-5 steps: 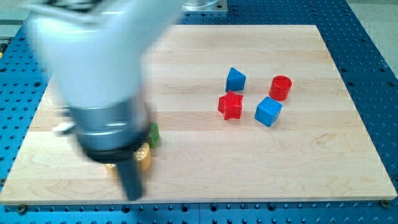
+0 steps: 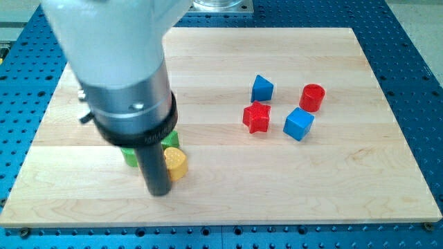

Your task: Move the green star diagonal to the hexagon

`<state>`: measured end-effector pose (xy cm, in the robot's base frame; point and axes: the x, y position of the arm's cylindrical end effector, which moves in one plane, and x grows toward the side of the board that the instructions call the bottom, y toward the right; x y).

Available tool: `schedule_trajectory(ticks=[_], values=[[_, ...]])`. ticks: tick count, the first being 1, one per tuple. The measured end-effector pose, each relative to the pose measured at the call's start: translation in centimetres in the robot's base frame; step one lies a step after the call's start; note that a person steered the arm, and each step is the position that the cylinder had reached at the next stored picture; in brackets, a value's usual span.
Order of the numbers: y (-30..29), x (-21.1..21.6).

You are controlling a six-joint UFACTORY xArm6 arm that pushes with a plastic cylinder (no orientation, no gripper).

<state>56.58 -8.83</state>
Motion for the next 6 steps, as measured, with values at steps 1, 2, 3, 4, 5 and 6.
schedule_trajectory(ticks=[1,2,3,4,5,6], values=[[0.0,-2.7],[-0.9,-5.5],[-0.5,-9.0],[2.2,-12.3],[5.8,-12.9],[5.8,-15.7]])
